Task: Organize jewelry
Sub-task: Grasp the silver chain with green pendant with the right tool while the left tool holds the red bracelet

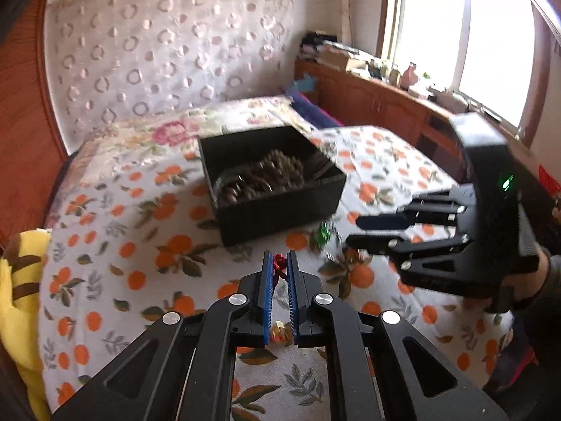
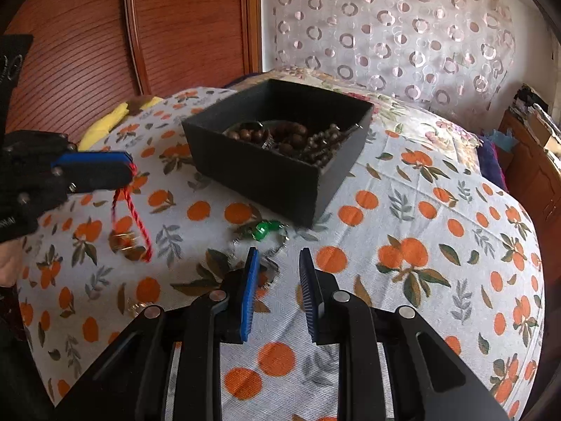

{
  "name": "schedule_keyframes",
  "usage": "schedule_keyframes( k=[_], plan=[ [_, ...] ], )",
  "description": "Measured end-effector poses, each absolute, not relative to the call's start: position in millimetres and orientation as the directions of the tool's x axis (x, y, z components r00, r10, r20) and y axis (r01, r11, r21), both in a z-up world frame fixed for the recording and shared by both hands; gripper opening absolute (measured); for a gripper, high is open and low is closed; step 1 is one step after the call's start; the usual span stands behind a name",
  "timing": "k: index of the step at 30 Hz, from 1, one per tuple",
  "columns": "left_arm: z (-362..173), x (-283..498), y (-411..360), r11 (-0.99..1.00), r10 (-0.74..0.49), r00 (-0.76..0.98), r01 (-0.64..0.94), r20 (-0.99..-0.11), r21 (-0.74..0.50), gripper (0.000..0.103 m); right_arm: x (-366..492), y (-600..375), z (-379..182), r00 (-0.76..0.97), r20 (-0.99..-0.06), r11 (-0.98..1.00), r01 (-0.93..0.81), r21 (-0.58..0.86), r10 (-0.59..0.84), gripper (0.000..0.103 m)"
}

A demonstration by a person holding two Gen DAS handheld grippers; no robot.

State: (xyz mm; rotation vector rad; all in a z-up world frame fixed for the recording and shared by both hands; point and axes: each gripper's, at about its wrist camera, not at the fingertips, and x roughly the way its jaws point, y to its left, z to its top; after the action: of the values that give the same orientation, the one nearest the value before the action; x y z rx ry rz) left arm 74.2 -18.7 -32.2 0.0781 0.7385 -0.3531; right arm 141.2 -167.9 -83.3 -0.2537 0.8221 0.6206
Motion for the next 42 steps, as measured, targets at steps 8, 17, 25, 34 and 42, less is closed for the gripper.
schedule_keyframes(
  k=[8,17,25,34,42],
  plan=[
    [-10,68,-10,0.948,-0.281,0.731,0.311,-0.622,-0.063,0.007,151,-143,-79,0.481,-0.76,0.784,-0.618,0.06,0.437,0.025],
    [1,64,2,0.954,-0.287,0.761,0.283,-0.582,-0.1,0.007,170,-138,-89,0.474,-0.78,0.816,-0.573,0.079,0.408,0.026],
    [-6,66,5,0.957,-0.277,0.754,0.272,-0.595,-0.102,0.007,172,-126,-91,0.486,-0.778,0.818,-0.572,0.061,0.398,0.037],
    [-13,67,8,0.959,-0.27,0.748,0.264,-0.606,-0.102,0.007,155,-114,-94,0.489,-0.782,0.774,-0.633,-0.013,0.386,0.015],
    [-14,66,11,0.961,-0.264,0.749,0.256,-0.608,-0.103,0.007,119,-141,-92,0.46,-0.786,0.748,-0.664,0.005,0.413,0.015]
  ],
)
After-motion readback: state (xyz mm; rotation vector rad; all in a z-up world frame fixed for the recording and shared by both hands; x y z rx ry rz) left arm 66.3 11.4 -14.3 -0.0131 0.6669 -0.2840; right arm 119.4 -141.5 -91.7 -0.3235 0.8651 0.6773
